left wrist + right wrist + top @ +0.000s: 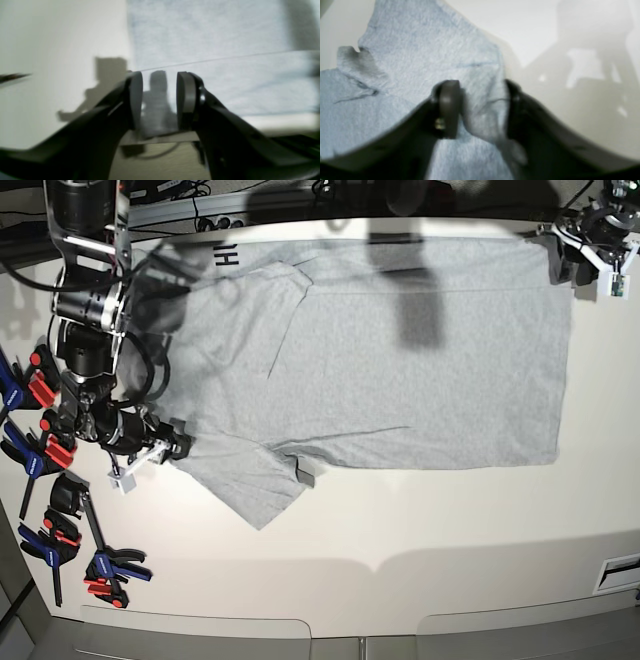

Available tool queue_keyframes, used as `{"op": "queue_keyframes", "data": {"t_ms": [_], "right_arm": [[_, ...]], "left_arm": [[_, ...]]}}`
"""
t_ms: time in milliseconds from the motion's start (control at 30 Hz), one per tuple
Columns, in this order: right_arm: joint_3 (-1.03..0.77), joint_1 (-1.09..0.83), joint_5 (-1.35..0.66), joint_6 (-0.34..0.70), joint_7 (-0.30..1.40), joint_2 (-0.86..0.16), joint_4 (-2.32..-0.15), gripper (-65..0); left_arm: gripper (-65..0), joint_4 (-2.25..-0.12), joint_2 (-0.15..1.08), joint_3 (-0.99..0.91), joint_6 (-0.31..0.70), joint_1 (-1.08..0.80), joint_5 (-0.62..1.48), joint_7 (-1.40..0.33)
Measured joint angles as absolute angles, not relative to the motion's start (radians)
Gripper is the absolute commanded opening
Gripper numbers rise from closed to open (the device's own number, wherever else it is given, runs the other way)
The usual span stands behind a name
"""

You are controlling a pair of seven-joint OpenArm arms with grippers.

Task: Fold the T-shirt properly
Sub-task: 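Move the right gripper to the shirt's side seam and grasp it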

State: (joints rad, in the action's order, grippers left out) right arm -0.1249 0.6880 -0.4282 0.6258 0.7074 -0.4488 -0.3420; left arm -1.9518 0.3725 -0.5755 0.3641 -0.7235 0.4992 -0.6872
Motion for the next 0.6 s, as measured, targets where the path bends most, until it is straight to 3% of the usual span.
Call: {"op": "queue_keyframes", "data": {"t_ms": [33,167,367,500,600], "right_arm": [[-0.125,0.686,-0.426,0.625,0.709,-0.448,-0.341,-65.0],[-0.125,0.685,-0.435,0.631,0.727,-0.446,-0.340,-65.0],[-0.125,0.686,-0.430,0.636,0.727,-0.443,-0.340,-65.0],[-0.125,0.684,-0.439,0.634,0.727,-0.446,-0.340,-65.0],[-0.125,0.685,-0.438,0.632,0.729,-0.444,-0.340,-65.0]], "left_arm": [[-44.2,-1.946,0.377,-0.575,0.360,-0.704,0.489,-0.693],[-44.3,-1.853,0.449,-0.572,0.324,-0.558,0.530,-0.688],[-43.7,-1.527,0.558,-0.575,0.318,-0.220,0.675,-0.698],[-33.1,-1.274,0.603,-0.576,0.323,0.026,0.725,-0.735],[-31.5,-1.081,0.632,-0.577,0.322,0.176,0.721,-0.749]]}}
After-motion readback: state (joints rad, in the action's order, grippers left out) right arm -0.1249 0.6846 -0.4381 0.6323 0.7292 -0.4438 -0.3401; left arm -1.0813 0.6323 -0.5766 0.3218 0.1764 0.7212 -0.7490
